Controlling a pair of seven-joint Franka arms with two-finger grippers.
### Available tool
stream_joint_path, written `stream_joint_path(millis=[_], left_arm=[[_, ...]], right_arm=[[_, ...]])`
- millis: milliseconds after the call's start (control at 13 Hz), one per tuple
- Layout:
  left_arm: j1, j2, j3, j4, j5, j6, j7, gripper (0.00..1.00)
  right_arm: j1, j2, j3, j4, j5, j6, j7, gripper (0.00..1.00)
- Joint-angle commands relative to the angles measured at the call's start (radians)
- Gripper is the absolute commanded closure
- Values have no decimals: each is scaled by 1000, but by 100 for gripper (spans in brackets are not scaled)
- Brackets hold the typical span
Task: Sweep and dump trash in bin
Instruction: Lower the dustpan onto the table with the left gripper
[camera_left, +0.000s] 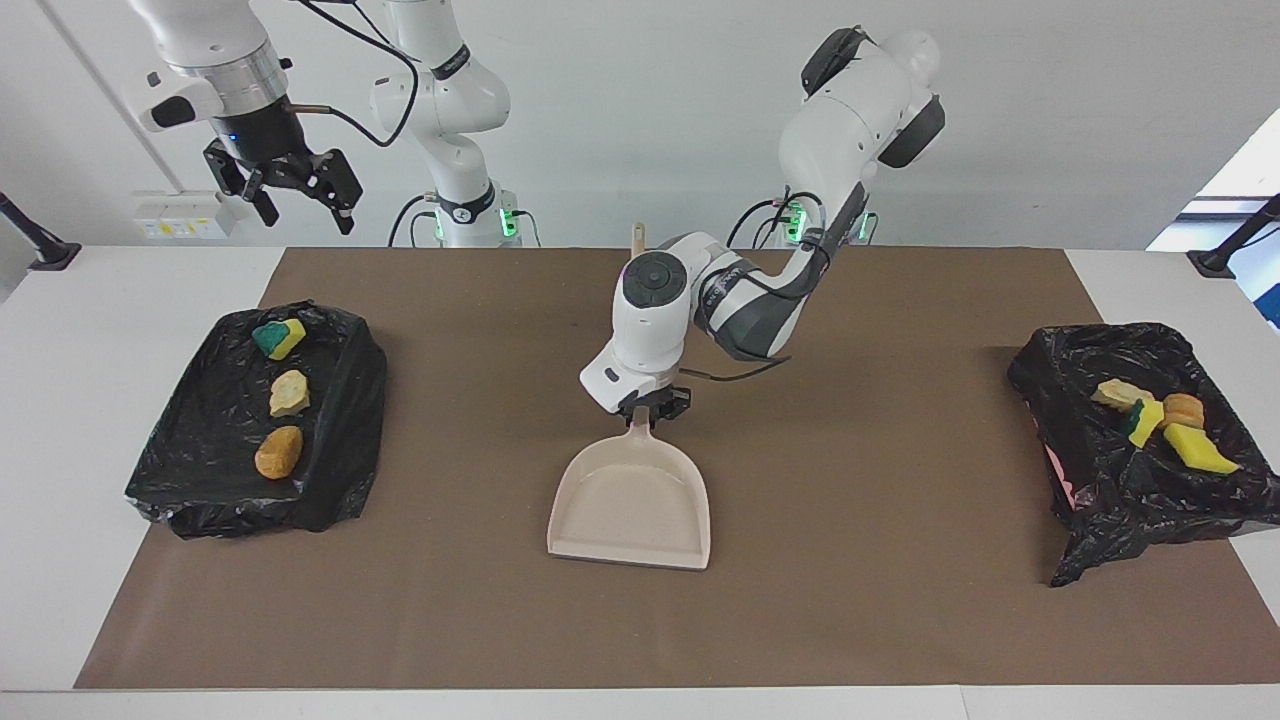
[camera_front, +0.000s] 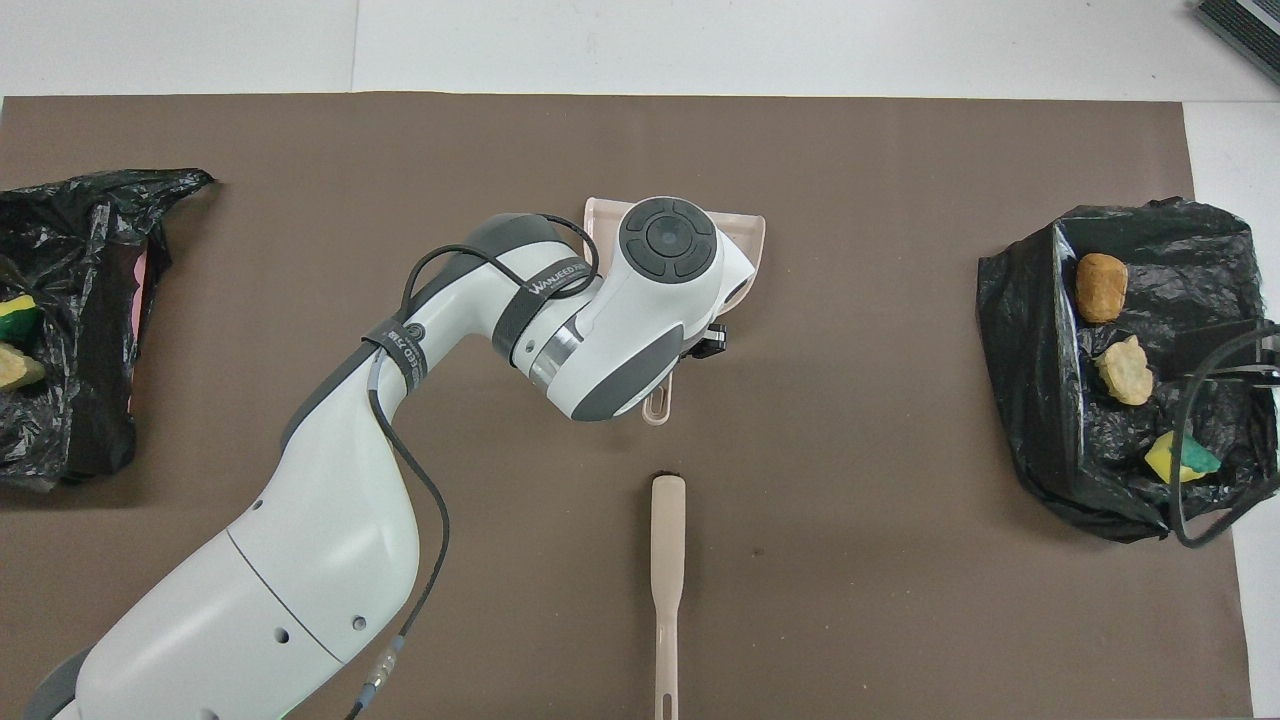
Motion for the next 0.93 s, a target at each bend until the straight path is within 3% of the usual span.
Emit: stream_joint_path(millis=[0, 154, 309, 540, 849], left_arm=[[-14, -2, 9, 8, 21, 0, -14, 44], [-9, -23, 17, 8, 23, -2, -12, 35], [-6, -66, 47, -9, 20, -3, -2, 0], [1, -204, 133, -102, 1, -3, 47, 0], [1, -357, 276, -208, -121, -25, 155, 0]], right_arm=[[-6, -19, 3, -18, -2, -10, -23, 0], [-6, -19, 3, -18, -2, -10, -23, 0], [-6, -19, 3, -18, -2, -10, -23, 0], [-6, -19, 3, -18, -2, -10, -23, 0], [-6, -19, 3, -18, -2, -10, -23, 0]])
